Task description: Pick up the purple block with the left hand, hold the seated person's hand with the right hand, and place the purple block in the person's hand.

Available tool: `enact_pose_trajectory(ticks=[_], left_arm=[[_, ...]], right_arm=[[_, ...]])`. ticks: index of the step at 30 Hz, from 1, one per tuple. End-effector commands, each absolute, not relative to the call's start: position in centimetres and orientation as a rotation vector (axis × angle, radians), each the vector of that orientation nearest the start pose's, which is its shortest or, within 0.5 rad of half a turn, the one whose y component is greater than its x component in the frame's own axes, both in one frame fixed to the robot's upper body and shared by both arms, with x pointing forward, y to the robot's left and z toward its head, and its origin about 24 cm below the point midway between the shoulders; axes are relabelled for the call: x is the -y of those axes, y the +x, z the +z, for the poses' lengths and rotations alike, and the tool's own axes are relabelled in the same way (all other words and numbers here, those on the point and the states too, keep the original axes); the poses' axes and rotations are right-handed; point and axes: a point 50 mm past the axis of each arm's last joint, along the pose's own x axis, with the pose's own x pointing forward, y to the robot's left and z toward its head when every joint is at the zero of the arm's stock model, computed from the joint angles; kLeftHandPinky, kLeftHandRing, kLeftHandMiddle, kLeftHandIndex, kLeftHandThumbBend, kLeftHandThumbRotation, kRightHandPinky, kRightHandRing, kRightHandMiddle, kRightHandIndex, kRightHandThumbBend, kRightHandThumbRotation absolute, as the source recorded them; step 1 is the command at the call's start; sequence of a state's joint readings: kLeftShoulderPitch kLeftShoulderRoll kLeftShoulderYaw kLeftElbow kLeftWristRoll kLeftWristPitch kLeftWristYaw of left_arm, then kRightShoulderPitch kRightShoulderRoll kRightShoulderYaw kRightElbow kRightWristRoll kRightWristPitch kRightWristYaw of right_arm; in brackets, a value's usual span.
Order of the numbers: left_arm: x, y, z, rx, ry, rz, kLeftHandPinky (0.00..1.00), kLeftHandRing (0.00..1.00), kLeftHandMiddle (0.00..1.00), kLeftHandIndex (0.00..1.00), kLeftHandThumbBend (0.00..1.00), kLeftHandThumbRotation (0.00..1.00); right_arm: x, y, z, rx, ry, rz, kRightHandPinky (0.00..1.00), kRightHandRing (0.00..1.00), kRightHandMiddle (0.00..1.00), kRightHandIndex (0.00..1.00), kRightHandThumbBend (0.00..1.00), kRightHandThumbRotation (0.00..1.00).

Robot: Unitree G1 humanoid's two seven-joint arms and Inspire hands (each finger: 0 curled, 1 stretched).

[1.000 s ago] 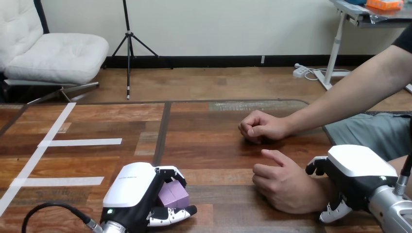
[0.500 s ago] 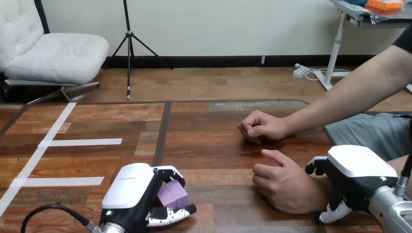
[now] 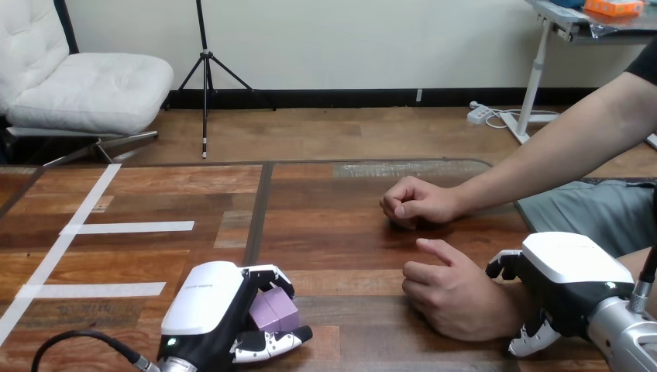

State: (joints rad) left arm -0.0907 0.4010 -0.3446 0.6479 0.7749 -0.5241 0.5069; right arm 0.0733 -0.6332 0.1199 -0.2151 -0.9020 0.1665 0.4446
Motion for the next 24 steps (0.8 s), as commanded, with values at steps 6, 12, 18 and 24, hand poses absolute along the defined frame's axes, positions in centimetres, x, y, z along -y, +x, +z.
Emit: enact_pose_trajectory(ticks=[6, 12, 18, 24], left_arm=[[-17.6, 22.7, -3.8, 0.199, 1.002, -0.279, 0.24, 0.31, 0.41, 0.52, 0.48, 0.27], [-17.6, 22.6, -3.6, 0.190, 0.882, -0.267, 0.28, 0.35, 0.43, 0.53, 0.53, 0.24], [-17.4, 22.5, -3.1, 0.190, 0.717, -0.253, 0.31, 0.38, 0.47, 0.52, 0.63, 0.20], [-17.1, 22.4, -2.6, 0.201, 0.581, -0.251, 0.34, 0.41, 0.49, 0.52, 0.72, 0.19]], right_arm=[[22.7, 24.2, 8.6, -0.217, -1.536, 0.321, 0.78, 0.78, 0.79, 0.78, 0.80, 0.07], [22.7, 24.3, 8.7, -0.215, -1.535, 0.322, 0.78, 0.78, 0.79, 0.77, 0.80, 0.07], [22.7, 24.4, 8.7, -0.215, -1.528, 0.318, 0.78, 0.79, 0.79, 0.77, 0.80, 0.07], [22.8, 24.5, 8.8, -0.214, -1.530, 0.316, 0.78, 0.78, 0.79, 0.77, 0.79, 0.07]])
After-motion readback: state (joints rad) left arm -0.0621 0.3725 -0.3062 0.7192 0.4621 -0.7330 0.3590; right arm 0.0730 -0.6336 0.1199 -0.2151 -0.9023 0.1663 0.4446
